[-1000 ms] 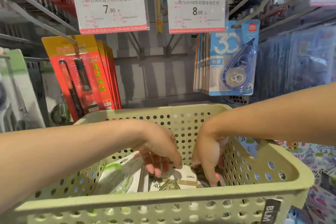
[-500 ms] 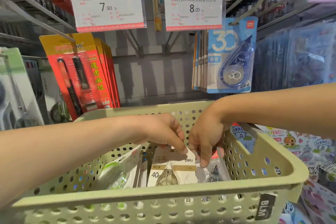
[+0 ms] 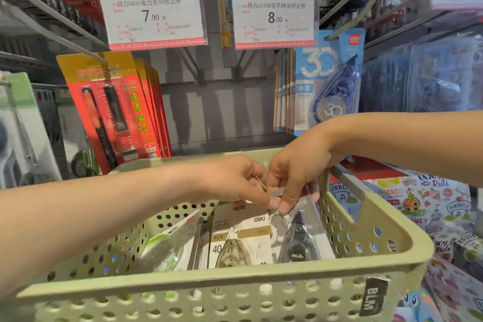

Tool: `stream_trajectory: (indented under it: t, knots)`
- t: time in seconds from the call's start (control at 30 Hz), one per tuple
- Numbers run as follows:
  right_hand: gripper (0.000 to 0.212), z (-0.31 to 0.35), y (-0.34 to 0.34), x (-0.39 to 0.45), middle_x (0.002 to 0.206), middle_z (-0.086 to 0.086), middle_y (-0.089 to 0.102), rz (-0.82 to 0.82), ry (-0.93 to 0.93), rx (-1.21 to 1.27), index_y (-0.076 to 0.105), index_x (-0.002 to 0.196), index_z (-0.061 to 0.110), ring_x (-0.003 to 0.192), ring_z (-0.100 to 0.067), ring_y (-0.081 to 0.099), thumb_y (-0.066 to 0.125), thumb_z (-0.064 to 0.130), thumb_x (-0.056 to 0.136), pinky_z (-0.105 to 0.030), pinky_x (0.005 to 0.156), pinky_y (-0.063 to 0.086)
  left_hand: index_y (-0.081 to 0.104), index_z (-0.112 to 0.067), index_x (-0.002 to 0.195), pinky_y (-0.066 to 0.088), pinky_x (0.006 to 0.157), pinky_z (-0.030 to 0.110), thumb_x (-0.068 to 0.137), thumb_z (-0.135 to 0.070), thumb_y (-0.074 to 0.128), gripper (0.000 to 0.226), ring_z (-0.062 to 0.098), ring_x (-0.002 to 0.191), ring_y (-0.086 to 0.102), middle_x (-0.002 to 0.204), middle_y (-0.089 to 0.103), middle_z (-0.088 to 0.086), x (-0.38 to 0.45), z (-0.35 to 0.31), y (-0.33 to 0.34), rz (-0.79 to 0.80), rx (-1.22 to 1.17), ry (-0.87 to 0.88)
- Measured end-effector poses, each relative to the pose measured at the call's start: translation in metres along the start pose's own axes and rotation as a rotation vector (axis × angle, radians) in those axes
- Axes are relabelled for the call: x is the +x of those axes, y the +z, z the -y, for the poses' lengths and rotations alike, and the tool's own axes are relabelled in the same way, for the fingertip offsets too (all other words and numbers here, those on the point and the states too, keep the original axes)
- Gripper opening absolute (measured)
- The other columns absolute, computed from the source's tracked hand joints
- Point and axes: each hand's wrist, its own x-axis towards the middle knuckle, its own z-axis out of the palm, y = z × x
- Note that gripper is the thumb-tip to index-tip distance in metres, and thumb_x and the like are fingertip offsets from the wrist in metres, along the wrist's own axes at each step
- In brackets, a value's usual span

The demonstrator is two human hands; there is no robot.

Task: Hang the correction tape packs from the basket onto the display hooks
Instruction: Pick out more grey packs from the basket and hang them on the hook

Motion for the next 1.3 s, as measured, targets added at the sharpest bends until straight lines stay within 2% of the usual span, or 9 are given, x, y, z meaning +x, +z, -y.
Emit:
stream_trajectory:
  t: [0.1, 0.2, 0.37, 0.43, 0.57, 0.67, 0.93, 1.1, 1.3]
  knots:
    - [0.011, 0.002, -0.004, -0.005, 0.049, 0.014, 0.053, -0.055, -0.018, 0.029, 0.062, 0.076, 0.017, 0.045, 0.000, 0.049, 0.064, 0.012, 0.086, -0.013, 0.048, 0.047, 0.065, 0.005, 0.105, 0.035, 0.054, 0.021, 0.077, -0.019, 0.074, 0.037, 0.006, 0.053, 0.044, 0.071, 0.058, 0.003, -0.002, -0.002, -0.004, -0.043, 0.017, -0.004]
    - [0.010, 0.003, -0.009, -0.012, 0.055, 0.012, 0.060, -0.109, -0.033, 0.070, 0.064, 0.075, 0.014, 0.052, -0.002, 0.052, 0.066, 0.011, 0.084, -0.013, 0.046, 0.046, 0.071, 0.000, 0.093, 0.037, 0.054, 0.017, 0.077, -0.022, 0.074, 0.028, 0.004, 0.054, 0.048, 0.076, 0.063, 0.005, -0.004, -0.007, -0.007, -0.088, 0.031, 0.028]
    - [0.006, 0.003, -0.014, -0.024, 0.064, 0.009, 0.063, -0.165, -0.057, 0.091, 0.065, 0.078, 0.015, 0.057, -0.001, 0.055, 0.067, 0.015, 0.083, -0.013, 0.052, 0.047, 0.074, -0.006, 0.085, 0.034, 0.058, 0.023, 0.079, -0.020, 0.072, 0.015, 0.009, 0.057, 0.044, 0.062, 0.057, -0.002, -0.005, -0.011, -0.014, -0.172, 0.011, 0.084]
    - [0.005, 0.003, -0.016, -0.028, 0.062, 0.012, 0.062, -0.202, -0.067, 0.087, 0.064, 0.079, 0.016, 0.055, 0.000, 0.055, 0.066, 0.016, 0.083, -0.013, 0.053, 0.047, 0.073, -0.006, 0.085, 0.036, 0.057, 0.017, 0.079, -0.018, 0.071, 0.013, 0.004, 0.053, 0.048, 0.055, 0.059, -0.008, -0.005, -0.014, -0.015, -0.192, -0.012, 0.110]
    - [0.004, 0.002, -0.020, -0.037, 0.066, 0.006, 0.061, -0.281, -0.105, 0.136, 0.065, 0.080, 0.015, 0.062, -0.005, 0.054, 0.066, 0.015, 0.084, -0.015, 0.055, 0.050, 0.074, -0.011, 0.077, 0.045, 0.077, 0.024, 0.069, -0.021, 0.076, 0.012, 0.006, 0.066, 0.060, 0.067, 0.069, -0.002, -0.005, -0.017, -0.020, -0.296, -0.118, 0.170]
    - [0.003, 0.001, -0.022, -0.042, 0.074, -0.003, 0.060, -0.337, -0.130, 0.211, 0.064, 0.082, 0.011, 0.068, -0.013, 0.055, 0.065, 0.014, 0.084, -0.020, 0.061, 0.053, 0.072, -0.012, 0.071, 0.038, 0.064, 0.022, 0.068, -0.018, 0.077, 0.008, 0.001, 0.050, 0.051, 0.056, 0.062, -0.007, -0.005, -0.018, -0.022, -0.355, -0.227, 0.181]
    - [0.010, 0.002, -0.020, -0.044, 0.067, -0.005, 0.056, -0.555, -0.221, 0.338, 0.062, 0.074, 0.009, 0.057, -0.011, 0.052, 0.063, 0.010, 0.084, -0.016, 0.049, 0.044, 0.067, -0.010, 0.091, 0.056, 0.068, 0.022, 0.071, -0.006, 0.069, 0.020, 0.013, 0.071, 0.067, 0.081, 0.073, 0.004, -0.008, -0.020, -0.024, -0.220, -0.641, 0.119]
    - [0.011, 0.009, -0.017, -0.047, 0.061, -0.005, 0.049, -0.810, -0.340, 0.343, 0.059, 0.075, 0.003, 0.046, -0.005, 0.046, 0.062, 0.008, 0.084, -0.014, 0.044, 0.034, 0.070, -0.015, 0.092, 0.056, 0.078, 0.027, 0.065, -0.012, 0.069, 0.028, 0.015, 0.080, 0.069, 0.090, 0.074, 0.002, -0.011, -0.022, -0.024, -0.159, -0.616, 0.146]
    - [0.013, 0.012, -0.014, -0.051, 0.066, -0.001, 0.062, -0.822, -0.401, 0.506, 0.062, 0.077, 0.009, 0.059, -0.011, 0.059, 0.058, 0.012, 0.089, -0.023, 0.060, 0.049, 0.067, -0.016, 0.095, 0.059, 0.070, 0.027, 0.074, -0.016, 0.065, 0.022, 0.014, 0.074, 0.071, 0.085, 0.074, 0.001, -0.020, -0.029, -0.025, -0.143, -0.569, 0.162]
